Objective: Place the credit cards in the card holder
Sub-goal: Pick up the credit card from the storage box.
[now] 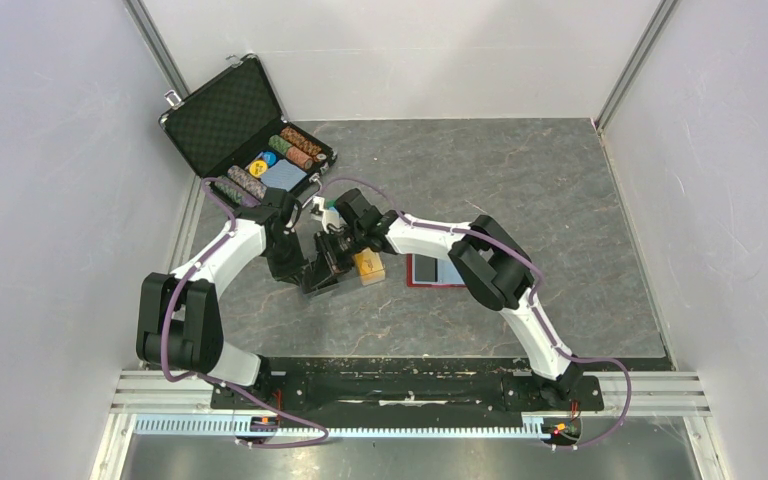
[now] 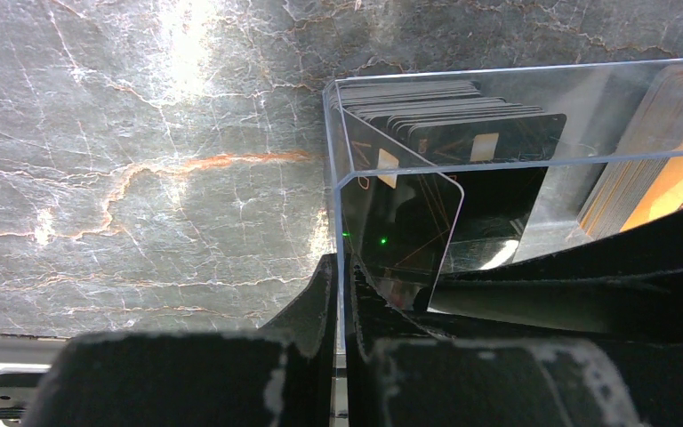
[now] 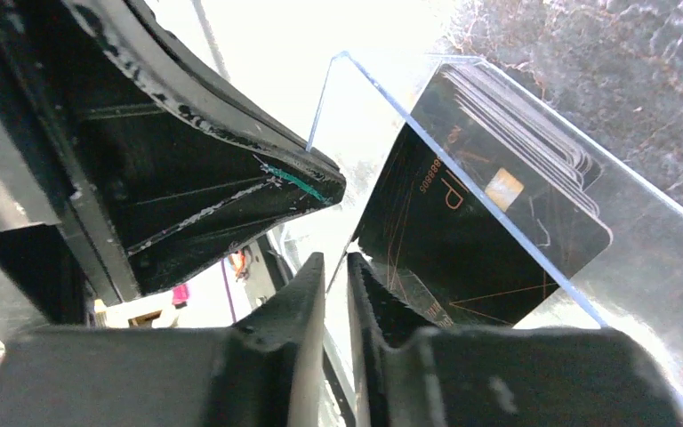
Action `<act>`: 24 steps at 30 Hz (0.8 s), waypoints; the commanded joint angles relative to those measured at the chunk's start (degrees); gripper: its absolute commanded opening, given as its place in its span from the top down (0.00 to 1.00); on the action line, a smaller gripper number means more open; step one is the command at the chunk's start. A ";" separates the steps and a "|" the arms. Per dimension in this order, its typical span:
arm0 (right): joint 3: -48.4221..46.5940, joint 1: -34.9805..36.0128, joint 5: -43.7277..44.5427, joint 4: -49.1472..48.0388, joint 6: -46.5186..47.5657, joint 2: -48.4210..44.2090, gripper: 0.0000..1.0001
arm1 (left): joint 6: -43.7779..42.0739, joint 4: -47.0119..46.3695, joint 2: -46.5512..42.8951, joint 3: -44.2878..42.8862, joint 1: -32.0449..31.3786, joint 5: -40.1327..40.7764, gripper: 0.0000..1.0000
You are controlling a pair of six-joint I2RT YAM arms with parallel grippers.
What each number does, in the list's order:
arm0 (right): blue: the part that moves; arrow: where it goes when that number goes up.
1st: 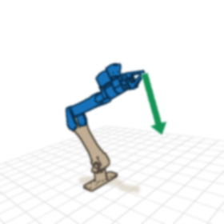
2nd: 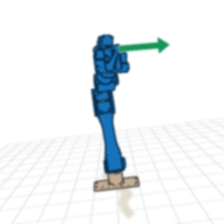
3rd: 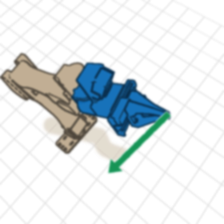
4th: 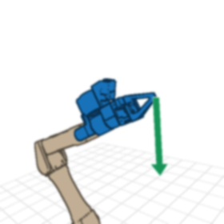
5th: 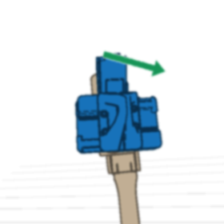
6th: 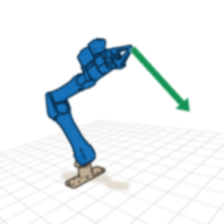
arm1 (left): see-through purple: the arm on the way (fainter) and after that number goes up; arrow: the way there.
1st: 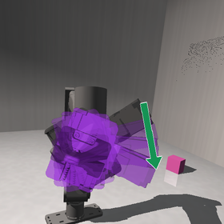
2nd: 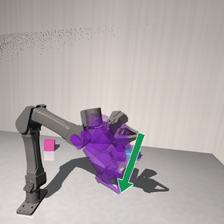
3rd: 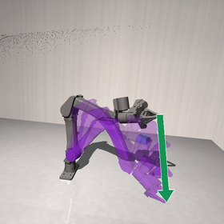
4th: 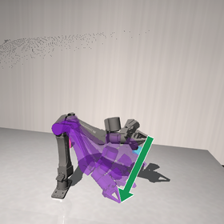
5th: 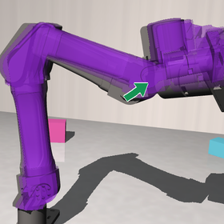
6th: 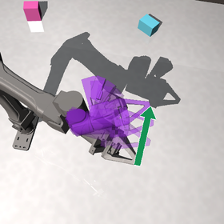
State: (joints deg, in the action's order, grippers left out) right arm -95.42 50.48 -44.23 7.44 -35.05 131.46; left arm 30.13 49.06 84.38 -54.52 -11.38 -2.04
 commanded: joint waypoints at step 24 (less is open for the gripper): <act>3.22 -7.14 0.49 4.59 4.64 -17.86 1.00 | -5.53 -3.53 -9.94 -7.46 -1.10 0.74 0.43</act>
State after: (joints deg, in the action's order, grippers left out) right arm -94.19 45.71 -41.71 14.41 -31.40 119.37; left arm 28.75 49.69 81.14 -57.17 -12.23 1.37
